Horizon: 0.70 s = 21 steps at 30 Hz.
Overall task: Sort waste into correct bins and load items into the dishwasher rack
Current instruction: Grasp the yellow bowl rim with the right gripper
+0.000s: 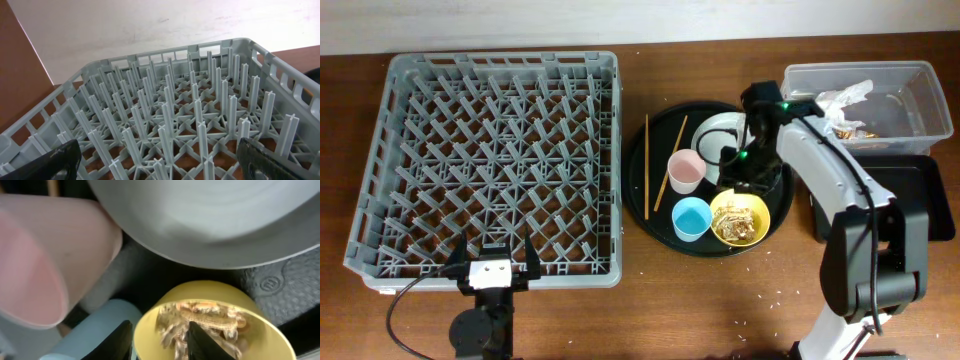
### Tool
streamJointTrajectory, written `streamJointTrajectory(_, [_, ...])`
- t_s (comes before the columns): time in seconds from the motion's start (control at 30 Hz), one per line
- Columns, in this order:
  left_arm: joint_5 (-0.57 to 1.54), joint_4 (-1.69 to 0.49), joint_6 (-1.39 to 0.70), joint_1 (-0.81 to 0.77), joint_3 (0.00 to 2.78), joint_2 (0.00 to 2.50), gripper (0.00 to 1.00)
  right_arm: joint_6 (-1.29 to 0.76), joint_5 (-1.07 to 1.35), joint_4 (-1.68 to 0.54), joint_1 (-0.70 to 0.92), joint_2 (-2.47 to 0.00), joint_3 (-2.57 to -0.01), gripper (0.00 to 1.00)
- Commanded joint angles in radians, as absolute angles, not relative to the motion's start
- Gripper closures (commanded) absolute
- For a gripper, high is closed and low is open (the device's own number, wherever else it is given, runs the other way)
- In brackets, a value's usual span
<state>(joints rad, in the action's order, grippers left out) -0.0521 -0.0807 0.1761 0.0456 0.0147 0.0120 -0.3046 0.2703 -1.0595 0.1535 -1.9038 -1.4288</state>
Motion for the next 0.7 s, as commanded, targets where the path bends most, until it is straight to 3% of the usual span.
streamJointTrajectory(0.0, [-0.041, -0.080, 0.189, 0.051, 0.009, 0.012, 0.01, -0.350, 0.253, -1.026, 0.191, -1.909, -1.381, 0.63])
streamJointTrajectory(0.43, [-0.041, -0.080, 0.189, 0.051, 0.009, 0.012, 0.01, -0.406, 0.223, -0.999, 0.249, -1.937, -1.300, 0.63])
streamJointTrajectory(0.67, [-0.041, -0.080, 0.189, 0.051, 0.009, 0.012, 0.01, -0.409, 0.223, -0.975, 0.238, -1.936, -1.296, 0.96])
